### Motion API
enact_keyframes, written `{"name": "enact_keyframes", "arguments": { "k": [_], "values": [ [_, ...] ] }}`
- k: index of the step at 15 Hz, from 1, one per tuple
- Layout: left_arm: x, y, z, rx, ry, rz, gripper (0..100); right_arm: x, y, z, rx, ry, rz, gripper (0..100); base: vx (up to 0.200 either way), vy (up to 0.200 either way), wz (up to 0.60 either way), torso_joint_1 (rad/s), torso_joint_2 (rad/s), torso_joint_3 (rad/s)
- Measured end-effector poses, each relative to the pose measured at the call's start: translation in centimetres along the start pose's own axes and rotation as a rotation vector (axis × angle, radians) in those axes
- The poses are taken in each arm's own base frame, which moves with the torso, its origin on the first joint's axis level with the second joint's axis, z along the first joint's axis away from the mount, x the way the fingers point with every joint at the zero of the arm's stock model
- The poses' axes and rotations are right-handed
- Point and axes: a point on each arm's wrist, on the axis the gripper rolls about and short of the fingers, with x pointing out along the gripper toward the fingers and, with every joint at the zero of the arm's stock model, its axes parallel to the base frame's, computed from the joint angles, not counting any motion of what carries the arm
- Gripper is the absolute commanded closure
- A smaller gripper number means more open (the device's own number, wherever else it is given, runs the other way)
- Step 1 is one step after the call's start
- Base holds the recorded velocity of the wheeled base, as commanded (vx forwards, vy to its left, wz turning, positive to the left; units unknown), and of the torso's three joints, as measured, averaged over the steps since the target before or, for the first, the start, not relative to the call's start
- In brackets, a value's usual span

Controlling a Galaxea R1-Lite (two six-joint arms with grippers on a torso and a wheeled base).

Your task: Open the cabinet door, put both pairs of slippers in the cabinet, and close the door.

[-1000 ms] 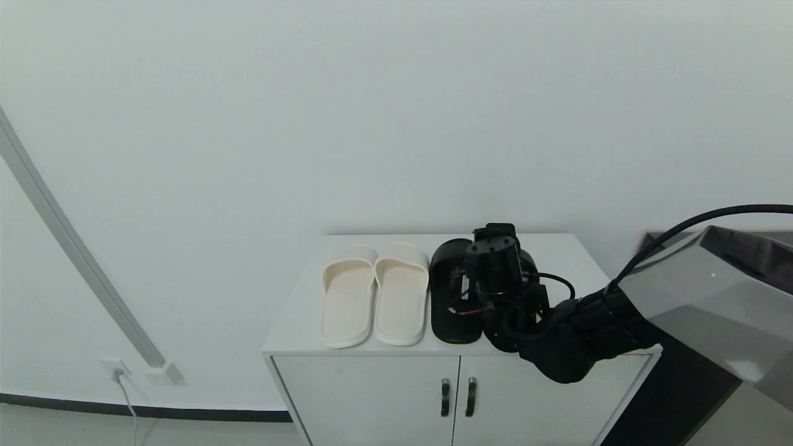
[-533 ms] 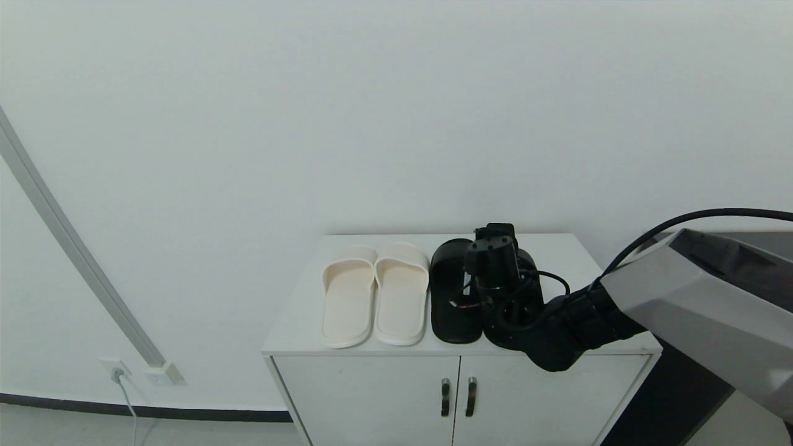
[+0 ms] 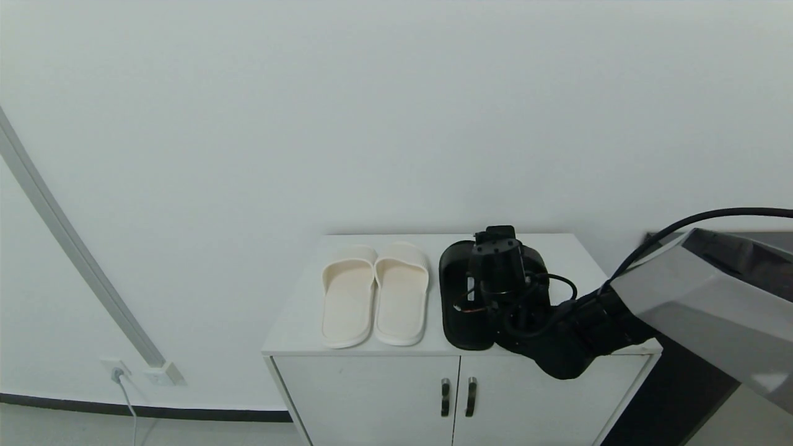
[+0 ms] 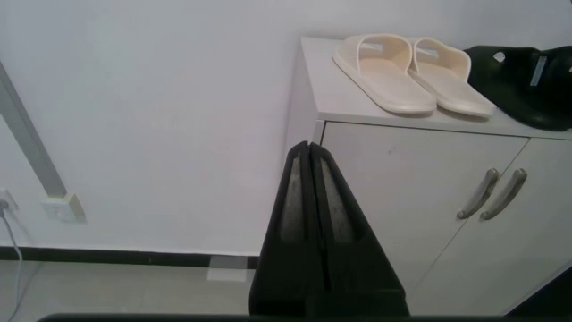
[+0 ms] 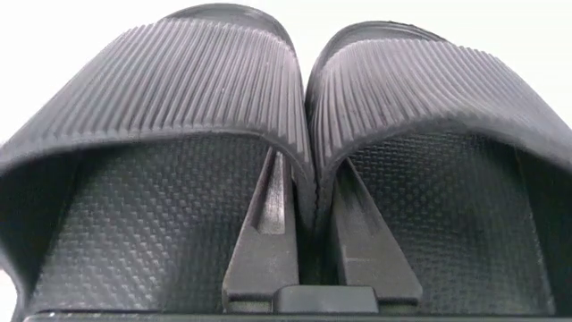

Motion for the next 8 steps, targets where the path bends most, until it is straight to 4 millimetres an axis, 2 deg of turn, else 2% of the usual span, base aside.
{"name": "enact_keyframes", "arguments": {
  "k": [2, 4, 8],
  "values": [
    [0.0, 0.0, 0.0, 0.0, 0.0, 0.0, 100, -1.1, -0.8, 1.0, -0.028, -0.046, 0.03, 100, 0.0, 0.0, 0.0, 0.0, 0.0, 0.0],
    [0.0, 0.0, 0.0, 0.0, 0.0, 0.0, 100, -2.9, -2.0, 1.9, -0.072, -0.078, 0.137, 100, 0.0, 0.0, 0.0, 0.0, 0.0, 0.0],
    [0.0, 0.0, 0.0, 0.002, 0.0, 0.0, 100, -8.3, -5.8, 3.0, -0.162, -0.07, 0.521, 100, 0.0, 0.0, 0.0, 0.0, 0.0, 0.0]
  ]
}}
